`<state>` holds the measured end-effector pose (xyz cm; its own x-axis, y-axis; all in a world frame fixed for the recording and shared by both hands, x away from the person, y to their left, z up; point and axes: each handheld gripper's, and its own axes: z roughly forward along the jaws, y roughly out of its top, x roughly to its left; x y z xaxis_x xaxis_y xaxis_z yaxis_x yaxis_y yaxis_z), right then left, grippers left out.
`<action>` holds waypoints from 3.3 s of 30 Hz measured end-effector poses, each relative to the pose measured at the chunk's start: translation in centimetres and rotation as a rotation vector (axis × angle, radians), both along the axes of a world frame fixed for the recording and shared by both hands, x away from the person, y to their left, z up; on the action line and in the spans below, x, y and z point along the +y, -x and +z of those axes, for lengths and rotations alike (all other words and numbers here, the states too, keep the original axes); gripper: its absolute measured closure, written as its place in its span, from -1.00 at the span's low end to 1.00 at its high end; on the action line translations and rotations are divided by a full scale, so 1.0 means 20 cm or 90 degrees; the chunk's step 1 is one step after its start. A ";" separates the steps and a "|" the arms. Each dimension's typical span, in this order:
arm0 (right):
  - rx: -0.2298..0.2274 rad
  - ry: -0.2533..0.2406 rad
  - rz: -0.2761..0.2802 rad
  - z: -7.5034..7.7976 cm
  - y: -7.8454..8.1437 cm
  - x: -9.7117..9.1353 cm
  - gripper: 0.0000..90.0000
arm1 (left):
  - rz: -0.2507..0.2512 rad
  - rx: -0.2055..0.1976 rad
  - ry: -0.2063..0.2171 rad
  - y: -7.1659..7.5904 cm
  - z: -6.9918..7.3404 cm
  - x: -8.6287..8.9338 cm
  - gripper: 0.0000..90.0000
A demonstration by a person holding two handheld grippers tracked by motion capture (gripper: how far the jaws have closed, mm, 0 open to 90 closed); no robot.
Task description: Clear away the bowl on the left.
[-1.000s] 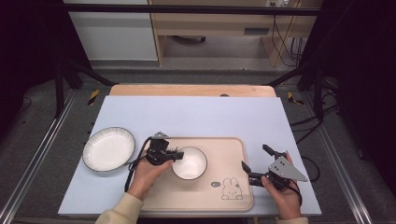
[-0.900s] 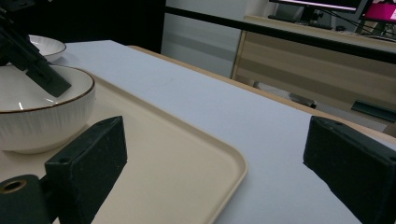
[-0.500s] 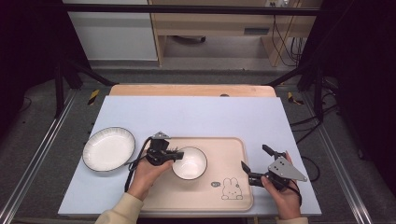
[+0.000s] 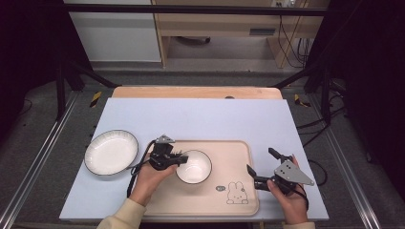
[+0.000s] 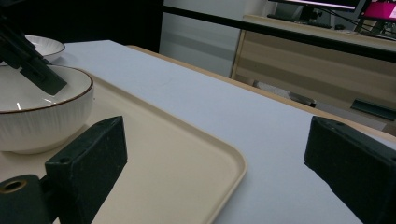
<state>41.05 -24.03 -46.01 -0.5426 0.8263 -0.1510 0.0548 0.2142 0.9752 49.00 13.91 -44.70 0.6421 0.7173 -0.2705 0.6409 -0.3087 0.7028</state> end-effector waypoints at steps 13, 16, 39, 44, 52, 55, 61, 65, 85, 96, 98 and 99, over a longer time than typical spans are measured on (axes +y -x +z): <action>0.002 0.000 0.001 0.00 0.00 0.00 -0.87 | 0.007 -0.077 -0.040 0.03 0.07 -0.03 0.28; 0.002 -0.001 0.000 0.00 0.00 0.00 -0.87 | 0.004 -0.088 -0.045 0.04 0.08 -0.04 0.20; 0.004 -0.006 -0.005 0.00 0.01 -0.01 -0.89 | -0.054 -0.176 0.018 0.08 0.13 -0.06 -0.82; 0.004 -0.014 -0.012 0.00 0.01 -0.01 -0.91 | -0.075 -0.195 0.046 0.10 0.15 -0.03 -0.88; 0.004 -0.017 -0.015 0.00 0.01 -0.01 -0.92 | -0.082 -0.214 0.052 0.12 0.18 0.04 -0.91; 0.004 -0.017 -0.015 0.00 0.01 -0.01 -0.92 | -0.081 -0.219 0.059 0.12 0.18 0.07 -0.92; 0.007 -0.016 -0.015 0.00 0.01 -0.01 -0.92 | -0.074 -0.214 0.078 0.14 0.18 0.12 -0.91; 0.006 -0.017 -0.017 0.00 0.01 -0.01 -0.92 | -0.073 -0.222 0.088 0.14 0.19 0.16 -0.91; 0.007 -0.017 -0.020 0.00 0.02 -0.02 -0.92 | -0.044 -0.255 0.096 0.19 0.21 0.44 -0.90; 0.008 -0.017 -0.022 0.00 0.01 -0.02 -0.92 | -0.017 -0.263 0.095 0.21 0.21 0.58 -0.90; 0.009 -0.017 -0.022 0.00 0.01 -0.02 -0.92 | -0.010 -0.266 0.097 0.22 0.20 0.61 -0.90; 0.009 -0.017 -0.022 0.00 0.02 -0.02 -0.92 | -0.007 -0.266 0.097 0.22 0.20 0.62 -0.90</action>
